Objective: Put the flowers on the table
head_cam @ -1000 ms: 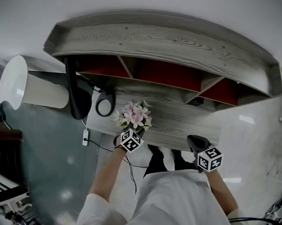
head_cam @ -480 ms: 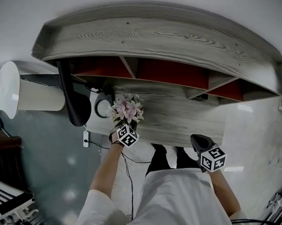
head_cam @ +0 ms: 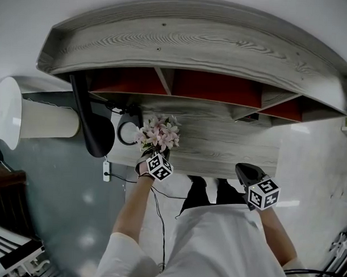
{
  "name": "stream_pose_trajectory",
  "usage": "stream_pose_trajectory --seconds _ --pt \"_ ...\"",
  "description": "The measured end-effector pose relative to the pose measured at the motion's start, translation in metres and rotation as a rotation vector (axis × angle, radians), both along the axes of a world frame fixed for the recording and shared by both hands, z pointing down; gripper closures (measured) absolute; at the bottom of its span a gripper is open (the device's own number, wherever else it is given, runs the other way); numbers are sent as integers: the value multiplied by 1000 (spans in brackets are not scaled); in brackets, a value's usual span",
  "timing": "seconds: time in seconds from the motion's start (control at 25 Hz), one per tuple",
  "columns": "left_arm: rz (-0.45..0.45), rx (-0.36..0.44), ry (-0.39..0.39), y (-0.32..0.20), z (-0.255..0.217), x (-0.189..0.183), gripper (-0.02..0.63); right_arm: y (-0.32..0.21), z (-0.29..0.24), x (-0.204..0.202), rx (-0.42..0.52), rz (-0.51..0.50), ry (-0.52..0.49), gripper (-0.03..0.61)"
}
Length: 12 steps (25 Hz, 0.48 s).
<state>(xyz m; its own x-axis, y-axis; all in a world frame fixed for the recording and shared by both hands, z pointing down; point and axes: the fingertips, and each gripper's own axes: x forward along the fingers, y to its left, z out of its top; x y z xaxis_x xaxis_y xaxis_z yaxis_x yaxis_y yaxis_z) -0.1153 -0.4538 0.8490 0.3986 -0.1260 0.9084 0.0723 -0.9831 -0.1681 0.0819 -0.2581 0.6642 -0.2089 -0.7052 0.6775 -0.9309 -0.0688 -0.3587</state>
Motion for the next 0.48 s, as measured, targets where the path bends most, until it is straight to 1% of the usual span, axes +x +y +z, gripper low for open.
stream_pose_trajectory --seconds 0.2,0.36,0.48 --pt "7 6 5 3 1 -1 546 -1 -3 -1 6 11 7 558" --pt "-7 -4 22 6 -2 -4 506 -5 -8 -3 20 11 13 558" --pt "-28 -7 46 5 -9 -3 505 -6 -10 -3 27 10 21 558"
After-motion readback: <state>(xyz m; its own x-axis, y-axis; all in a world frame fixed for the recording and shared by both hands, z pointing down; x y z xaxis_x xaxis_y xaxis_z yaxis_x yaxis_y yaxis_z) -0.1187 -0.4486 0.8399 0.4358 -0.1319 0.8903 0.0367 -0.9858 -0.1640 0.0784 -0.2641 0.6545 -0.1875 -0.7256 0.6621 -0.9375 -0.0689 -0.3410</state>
